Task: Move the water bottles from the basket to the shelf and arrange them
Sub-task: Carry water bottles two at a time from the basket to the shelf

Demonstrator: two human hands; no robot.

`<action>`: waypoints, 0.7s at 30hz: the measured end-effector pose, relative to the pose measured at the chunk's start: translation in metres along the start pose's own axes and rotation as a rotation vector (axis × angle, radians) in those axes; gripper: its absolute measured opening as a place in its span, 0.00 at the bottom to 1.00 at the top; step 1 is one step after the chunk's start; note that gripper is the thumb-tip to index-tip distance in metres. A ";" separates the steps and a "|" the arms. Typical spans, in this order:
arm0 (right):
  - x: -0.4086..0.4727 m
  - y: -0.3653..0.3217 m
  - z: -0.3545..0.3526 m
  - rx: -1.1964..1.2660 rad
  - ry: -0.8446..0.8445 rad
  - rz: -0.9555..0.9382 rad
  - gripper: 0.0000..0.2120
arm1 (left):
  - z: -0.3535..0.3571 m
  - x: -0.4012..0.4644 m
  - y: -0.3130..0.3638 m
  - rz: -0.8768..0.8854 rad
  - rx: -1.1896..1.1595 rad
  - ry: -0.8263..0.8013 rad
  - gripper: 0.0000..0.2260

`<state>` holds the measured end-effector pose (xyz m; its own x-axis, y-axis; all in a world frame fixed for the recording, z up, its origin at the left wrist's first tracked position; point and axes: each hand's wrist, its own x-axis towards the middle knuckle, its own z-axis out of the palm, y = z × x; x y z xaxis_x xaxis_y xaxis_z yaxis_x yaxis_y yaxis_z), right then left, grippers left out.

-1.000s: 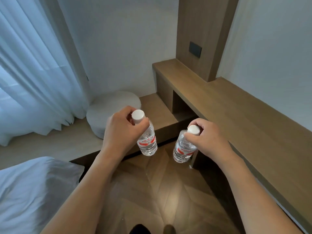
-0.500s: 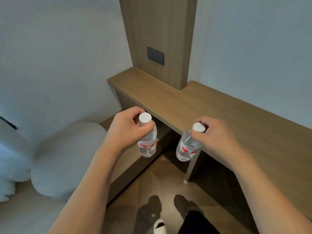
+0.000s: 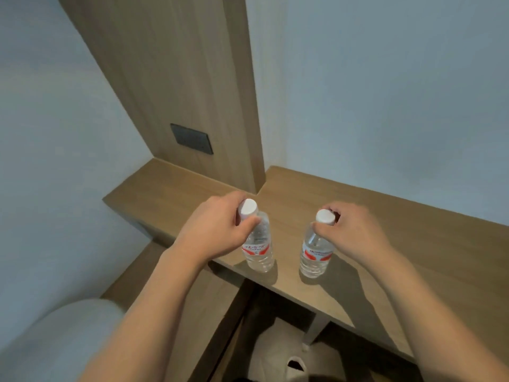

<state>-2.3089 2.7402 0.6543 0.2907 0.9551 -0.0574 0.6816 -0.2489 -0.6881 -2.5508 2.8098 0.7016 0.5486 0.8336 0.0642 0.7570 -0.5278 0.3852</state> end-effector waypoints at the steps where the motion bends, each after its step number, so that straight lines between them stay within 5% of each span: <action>1: 0.015 0.001 0.001 -0.021 0.020 -0.002 0.03 | 0.001 0.017 -0.002 0.011 0.022 -0.005 0.10; 21: 0.291 0.023 0.021 -0.150 0.104 0.181 0.09 | 0.086 0.343 -0.056 0.067 0.044 -0.074 0.09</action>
<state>-2.2231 3.0164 0.6065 0.4797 0.8728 -0.0899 0.7019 -0.4432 -0.5576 -2.3748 3.1111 0.6225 0.6219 0.7828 0.0200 0.7316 -0.5899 0.3417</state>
